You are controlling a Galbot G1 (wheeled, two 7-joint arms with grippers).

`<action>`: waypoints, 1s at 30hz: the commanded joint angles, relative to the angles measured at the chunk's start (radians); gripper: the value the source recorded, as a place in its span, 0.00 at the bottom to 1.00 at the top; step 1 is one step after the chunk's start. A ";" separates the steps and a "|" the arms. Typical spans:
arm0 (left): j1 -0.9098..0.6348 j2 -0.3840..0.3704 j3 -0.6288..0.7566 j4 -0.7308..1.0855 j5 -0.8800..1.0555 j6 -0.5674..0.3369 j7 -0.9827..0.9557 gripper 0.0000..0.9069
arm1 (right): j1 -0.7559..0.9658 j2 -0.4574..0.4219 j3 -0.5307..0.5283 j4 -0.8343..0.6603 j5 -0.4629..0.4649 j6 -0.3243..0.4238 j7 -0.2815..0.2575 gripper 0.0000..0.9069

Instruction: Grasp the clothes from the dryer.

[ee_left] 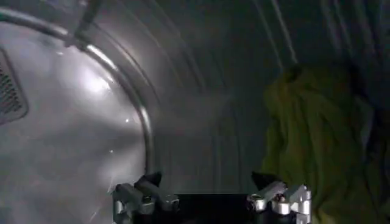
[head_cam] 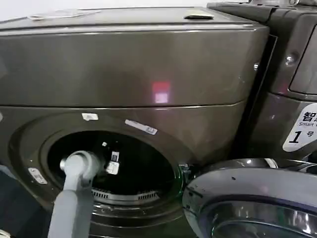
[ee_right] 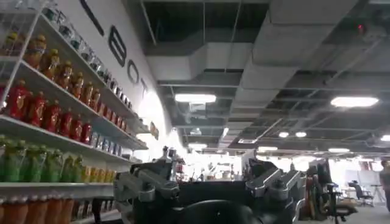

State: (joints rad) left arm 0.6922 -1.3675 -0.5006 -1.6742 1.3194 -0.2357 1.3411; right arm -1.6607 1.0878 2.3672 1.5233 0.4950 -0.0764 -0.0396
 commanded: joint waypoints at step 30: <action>-0.043 -0.009 0.045 0.229 -0.050 0.031 0.008 1.00 | 0.012 0.003 -0.017 -0.002 -0.006 0.004 -0.001 1.00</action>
State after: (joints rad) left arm 0.6452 -1.3778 -0.4571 -1.4688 1.2780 -0.2077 1.3479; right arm -1.6510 1.0906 2.3507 1.5188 0.4893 -0.0725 -0.0409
